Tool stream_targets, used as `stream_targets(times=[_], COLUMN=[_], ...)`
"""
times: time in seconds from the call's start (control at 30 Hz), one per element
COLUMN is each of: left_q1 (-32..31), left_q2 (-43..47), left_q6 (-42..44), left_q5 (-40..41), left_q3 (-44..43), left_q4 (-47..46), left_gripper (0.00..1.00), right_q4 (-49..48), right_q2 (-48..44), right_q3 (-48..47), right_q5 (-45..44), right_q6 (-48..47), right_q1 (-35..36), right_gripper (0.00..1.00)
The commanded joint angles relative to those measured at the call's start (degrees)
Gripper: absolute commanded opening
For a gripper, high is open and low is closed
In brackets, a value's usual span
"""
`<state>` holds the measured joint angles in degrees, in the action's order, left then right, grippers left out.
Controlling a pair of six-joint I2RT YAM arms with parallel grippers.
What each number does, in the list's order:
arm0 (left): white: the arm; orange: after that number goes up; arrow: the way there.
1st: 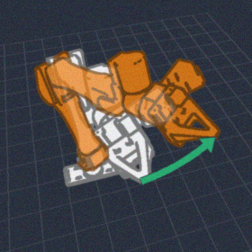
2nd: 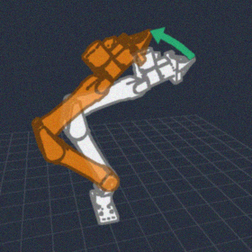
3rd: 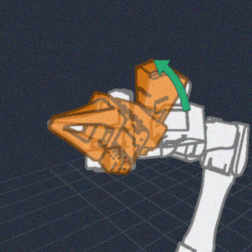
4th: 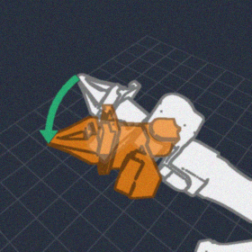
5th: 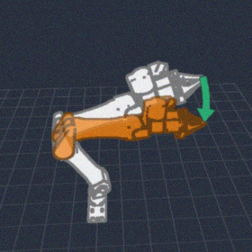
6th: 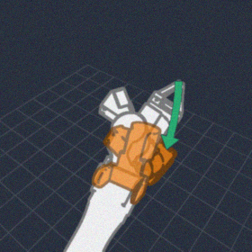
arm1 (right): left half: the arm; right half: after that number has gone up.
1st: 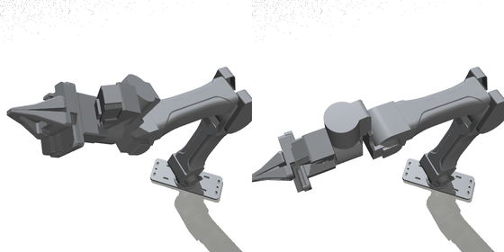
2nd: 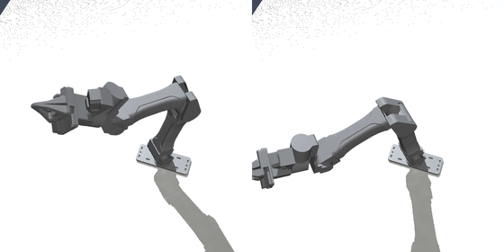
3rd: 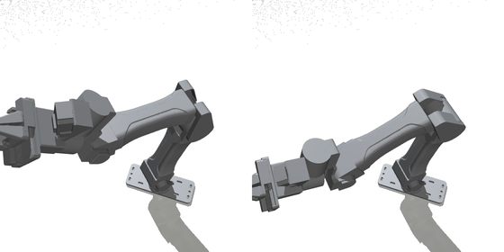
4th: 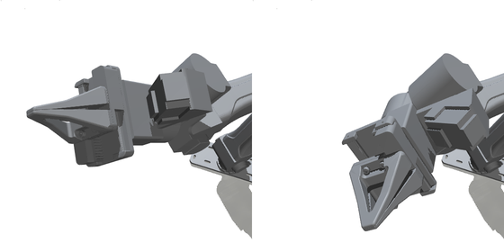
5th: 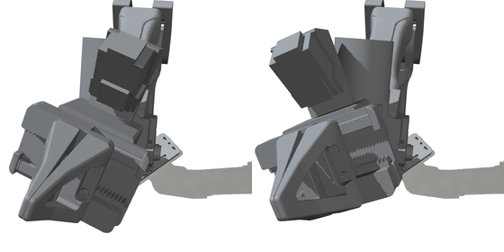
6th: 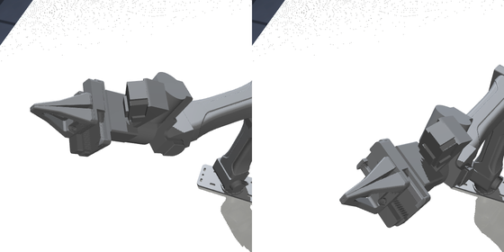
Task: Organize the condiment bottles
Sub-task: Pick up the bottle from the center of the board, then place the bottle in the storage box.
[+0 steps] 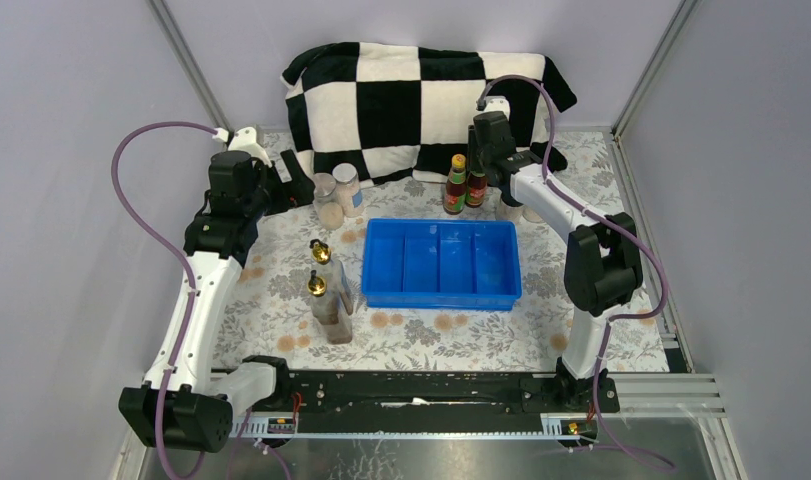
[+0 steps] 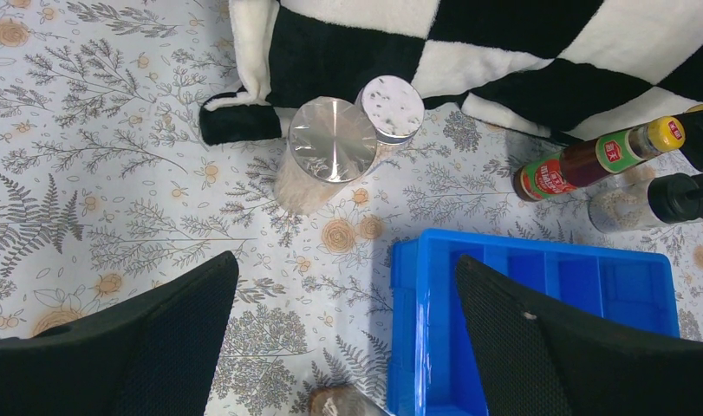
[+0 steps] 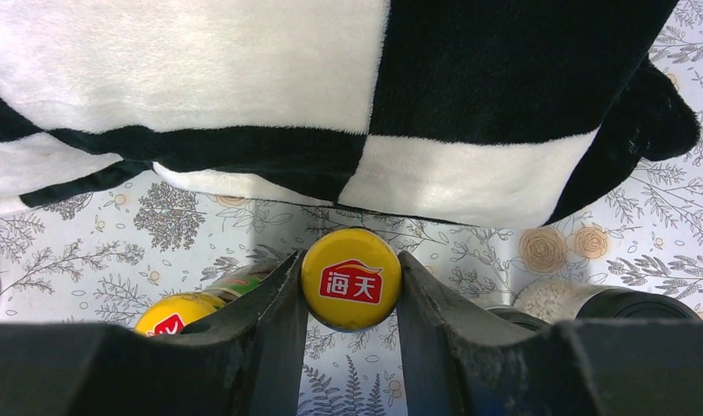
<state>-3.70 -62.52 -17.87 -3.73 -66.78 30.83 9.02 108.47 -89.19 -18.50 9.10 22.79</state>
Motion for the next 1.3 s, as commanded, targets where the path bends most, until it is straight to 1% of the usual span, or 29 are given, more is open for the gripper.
stream_targets(times=[0.0, 0.07, 0.1, 0.33, 0.73, 0.97, 1.1, 1.27], left_q1=[-0.1, -0.2, -0.2, -0.2, -0.2, -0.2, -0.2, -0.2], left_q2=[-0.3, -0.1, -0.1, 0.5, 1.0, 1.4, 1.7, 2.2], left_q6=[-0.5, -0.4, -0.4, -0.3, -0.8, -1.2, -1.4, -1.6], left_q5=[0.0, 0.0, 0.1, 0.2, -0.7, -1.1, -1.3, -1.6], left_q3=[0.8, 0.8, 0.8, 0.9, 1.0, 0.9, 0.8, 0.8], left_q4=[-2.6, -2.5, -2.6, -2.5, -2.3, -1.9, -1.4, -1.0], left_gripper=[0.99, 0.99, 0.99, 0.99, 0.99, 0.99, 0.99, 0.99], right_q4=[-3.0, -3.4, -3.4, -3.8, -1.2, 3.0, 8.0, 14.4], right_q2=[-2.0, -2.6, -2.9, -6.0, -11.4, -15.6, -17.2, -20.2], right_q3=[-1.0, -0.9, -0.9, -1.1, -4.1, -6.6, -9.6, -11.2], right_q5=[-1.5, -1.8, -1.9, -3.0, -4.8, -4.5, -2.9, -0.1], right_q6=[-1.7, -2.0, -2.1, -2.9, -5.1, -5.1, -4.4, -3.3], right_q1=[0.2, 0.2, 0.1, 0.1, 0.1, 0.1, 0.2, 0.2], right_gripper=[0.29, 0.21, 0.20, 0.20, 0.18, 0.18, 0.18, 0.17])
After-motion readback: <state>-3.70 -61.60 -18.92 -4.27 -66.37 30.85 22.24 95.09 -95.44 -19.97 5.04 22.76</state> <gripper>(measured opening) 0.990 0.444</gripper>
